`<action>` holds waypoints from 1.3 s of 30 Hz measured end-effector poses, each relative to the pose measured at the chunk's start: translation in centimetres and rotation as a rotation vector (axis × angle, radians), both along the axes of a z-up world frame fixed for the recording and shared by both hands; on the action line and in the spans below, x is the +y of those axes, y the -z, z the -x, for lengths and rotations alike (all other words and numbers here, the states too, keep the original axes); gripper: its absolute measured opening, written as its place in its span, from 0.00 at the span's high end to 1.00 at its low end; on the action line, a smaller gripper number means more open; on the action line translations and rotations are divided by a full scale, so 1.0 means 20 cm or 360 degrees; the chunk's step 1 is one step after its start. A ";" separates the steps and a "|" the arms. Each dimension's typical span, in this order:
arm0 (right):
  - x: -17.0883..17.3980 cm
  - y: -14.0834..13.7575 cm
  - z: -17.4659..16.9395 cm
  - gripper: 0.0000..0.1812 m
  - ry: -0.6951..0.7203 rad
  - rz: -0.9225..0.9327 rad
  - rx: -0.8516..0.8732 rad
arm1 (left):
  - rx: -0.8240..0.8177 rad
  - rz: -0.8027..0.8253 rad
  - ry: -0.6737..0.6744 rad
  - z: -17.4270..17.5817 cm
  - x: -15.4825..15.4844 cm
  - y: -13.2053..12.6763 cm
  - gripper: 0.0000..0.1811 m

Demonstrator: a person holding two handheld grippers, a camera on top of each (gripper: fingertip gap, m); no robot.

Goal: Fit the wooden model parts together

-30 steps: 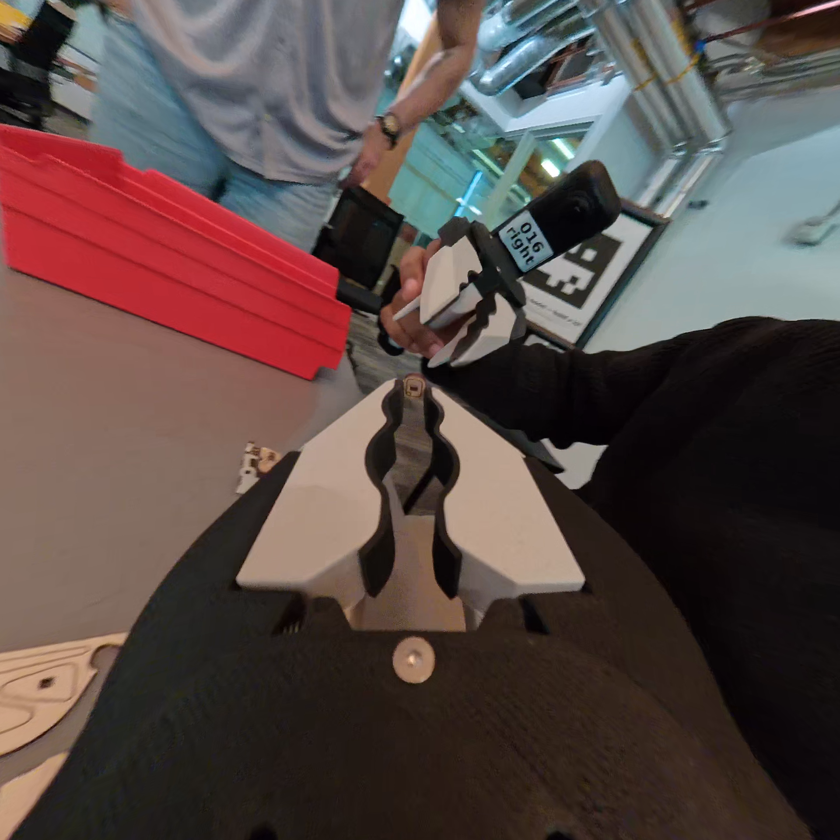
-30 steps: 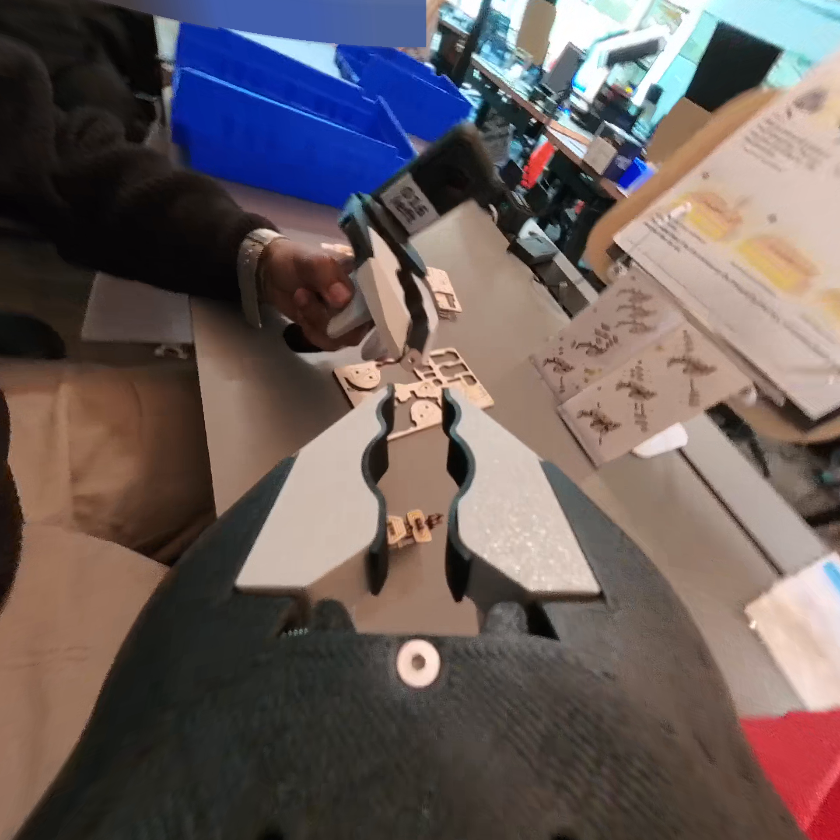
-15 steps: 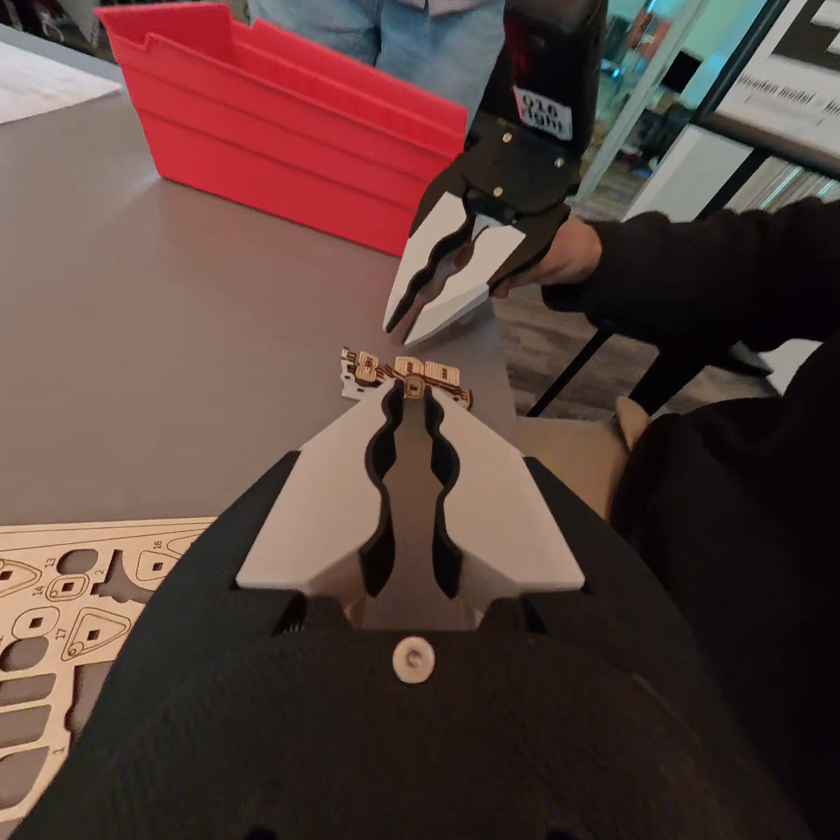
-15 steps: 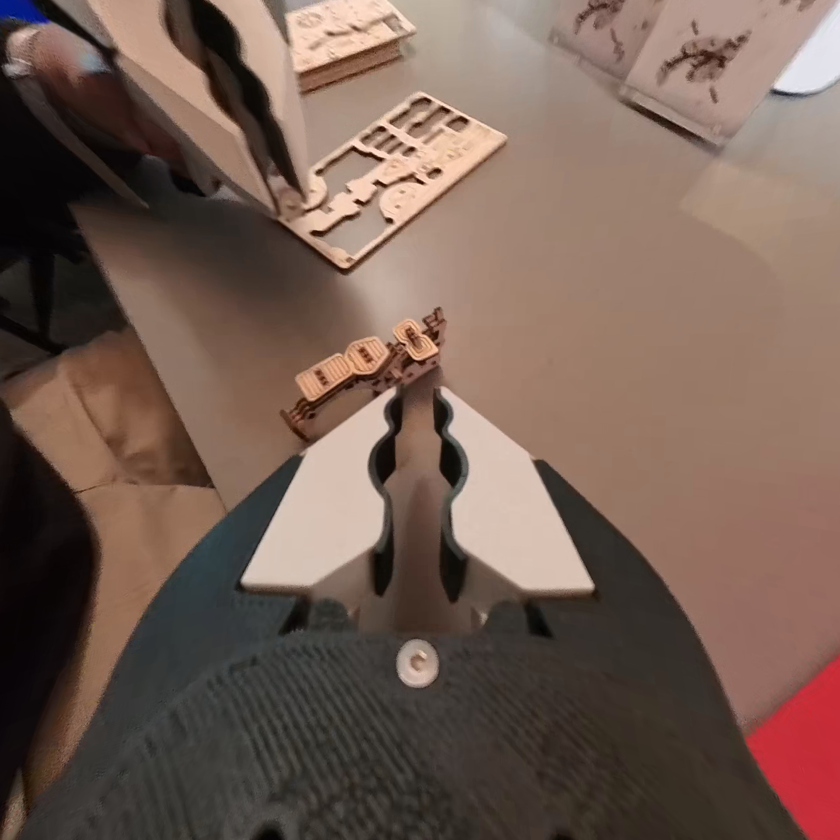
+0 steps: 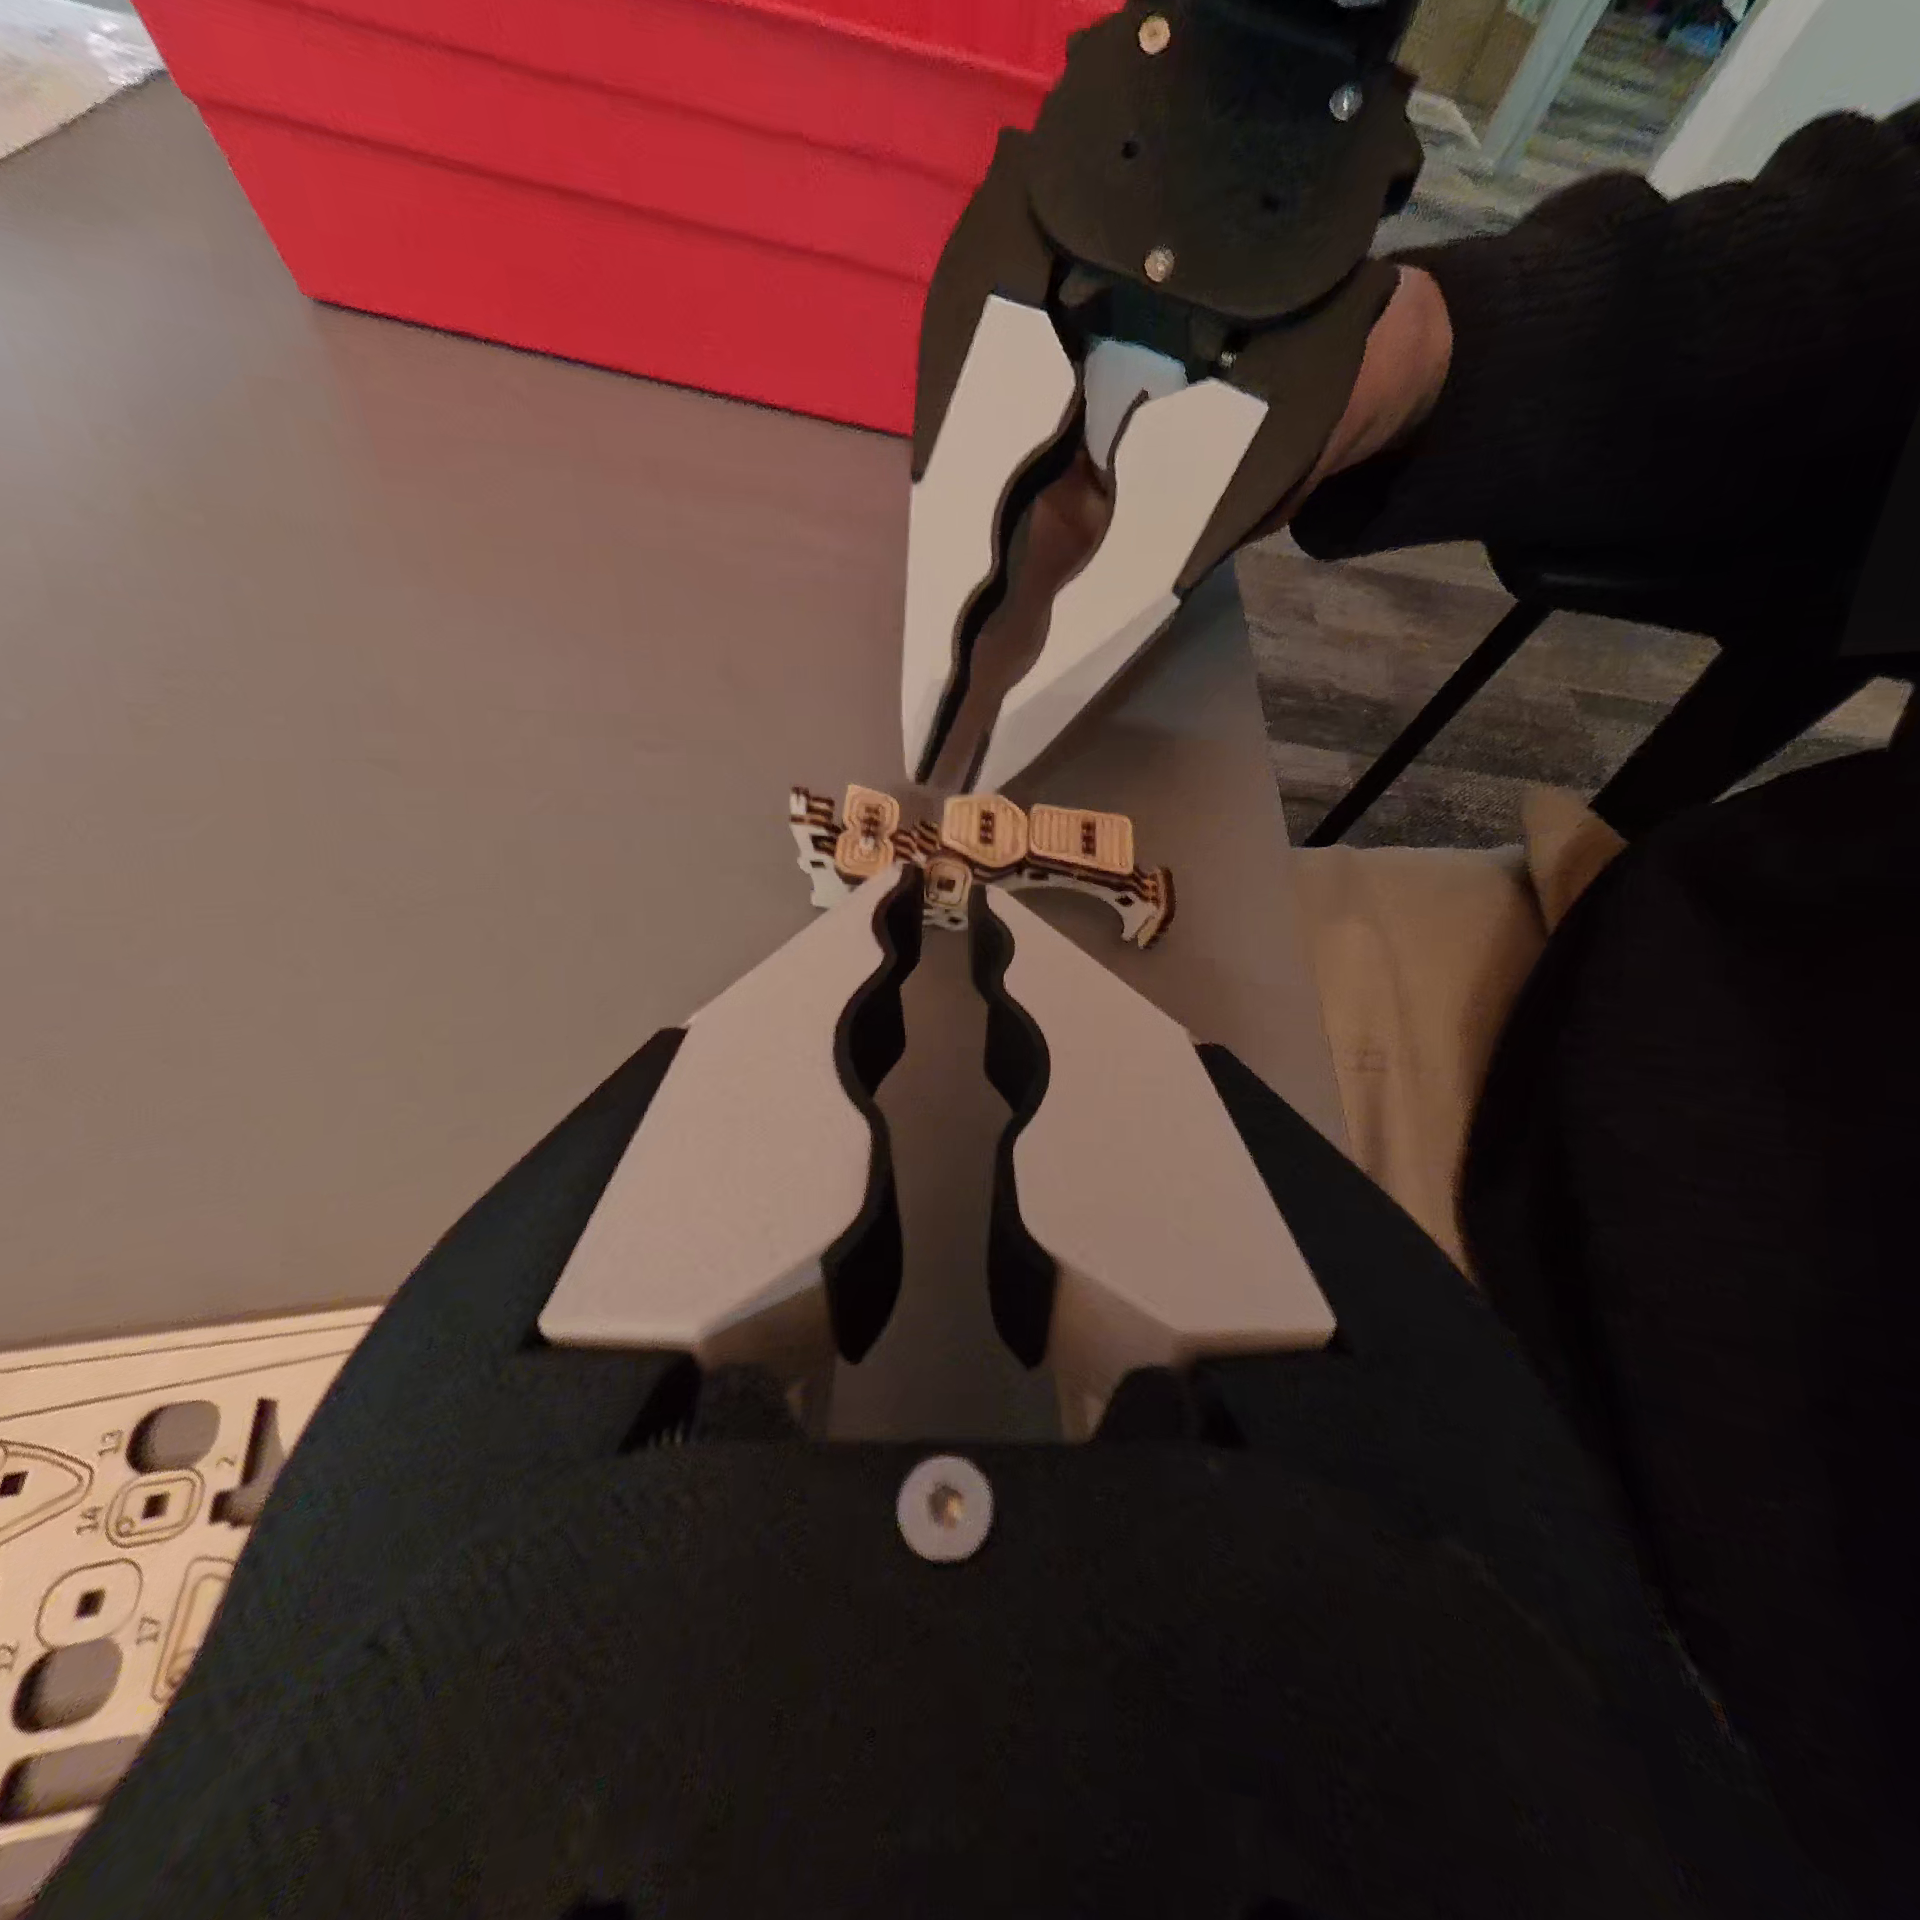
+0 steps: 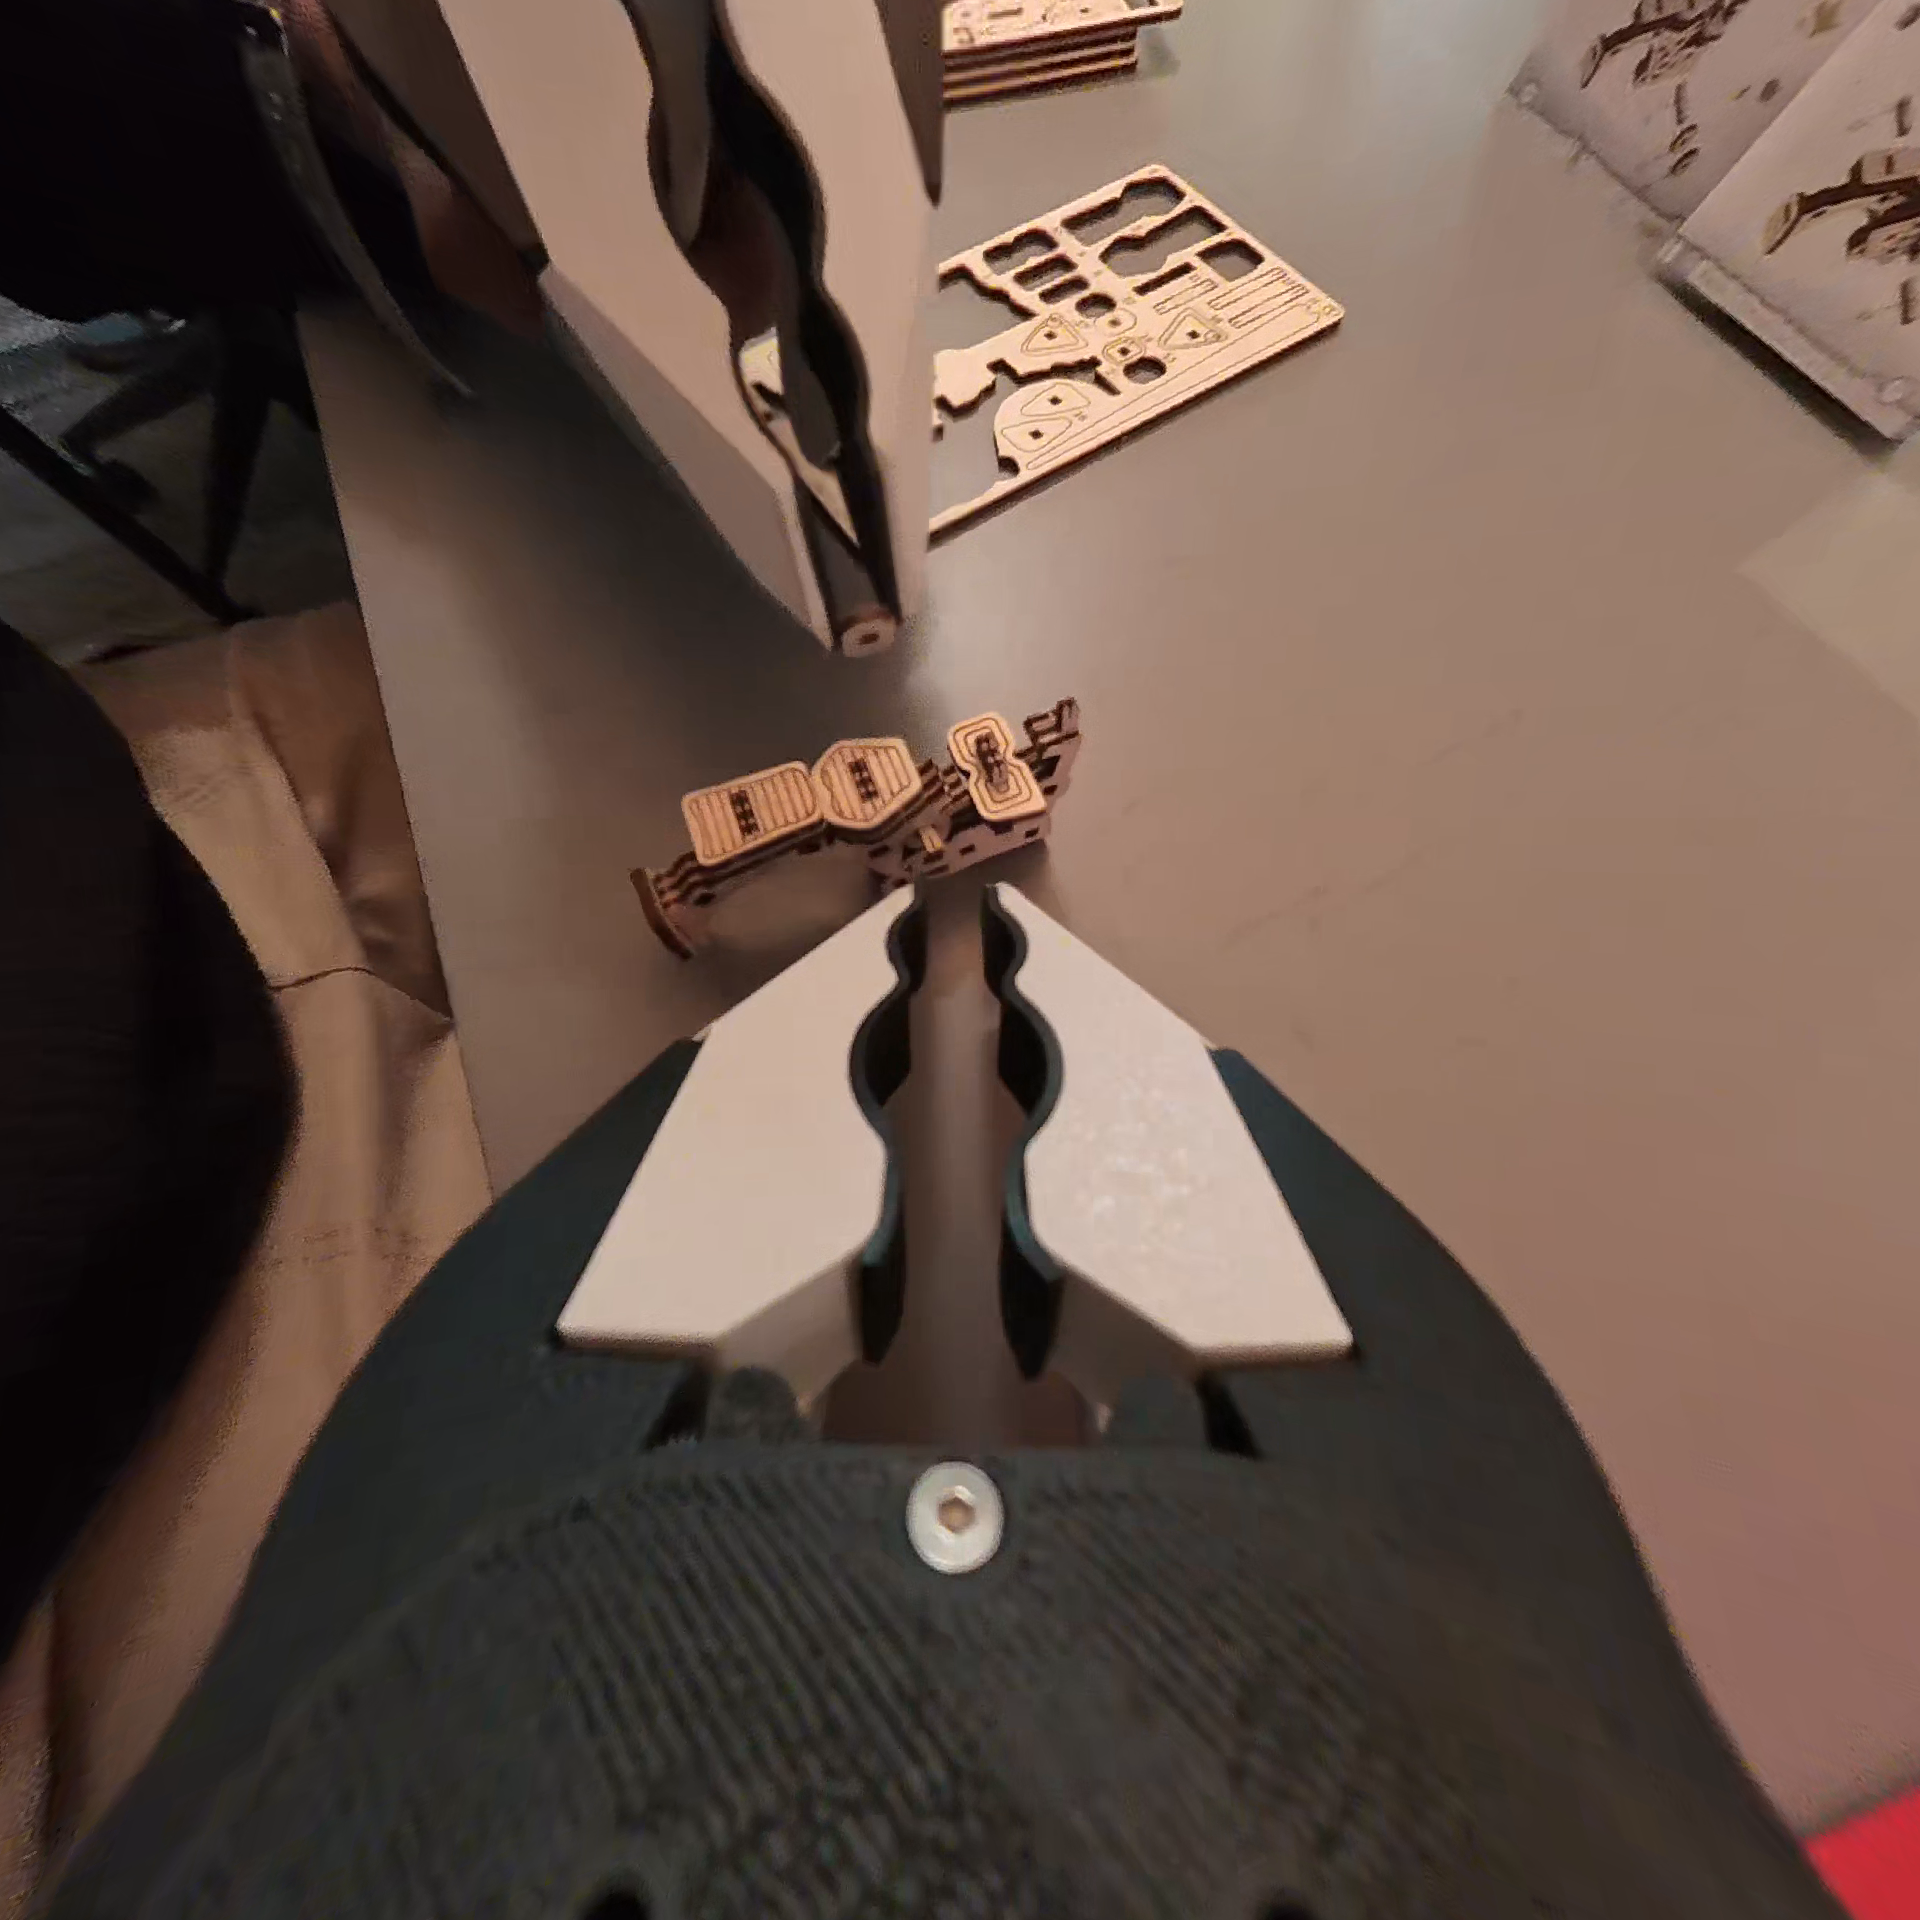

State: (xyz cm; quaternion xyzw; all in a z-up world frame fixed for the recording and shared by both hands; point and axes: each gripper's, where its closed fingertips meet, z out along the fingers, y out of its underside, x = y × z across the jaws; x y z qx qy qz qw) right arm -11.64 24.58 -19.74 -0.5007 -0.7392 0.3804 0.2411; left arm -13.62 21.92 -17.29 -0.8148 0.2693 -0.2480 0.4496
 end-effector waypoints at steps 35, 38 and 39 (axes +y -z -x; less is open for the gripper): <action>0.02 0.01 -0.02 0.93 0.0013 -0.0011 0.0049 | -0.0217 -0.0077 -0.0006 0.06 -0.02 -0.10 0.96; 0.02 0.03 -0.01 0.93 -0.0022 -0.0044 0.0023 | -0.0219 -0.0056 0.0011 0.04 -0.03 -0.09 0.96; 0.02 0.03 -0.01 0.93 -0.0032 -0.0052 0.0016 | -0.0211 -0.0051 0.0012 0.03 -0.04 -0.08 0.96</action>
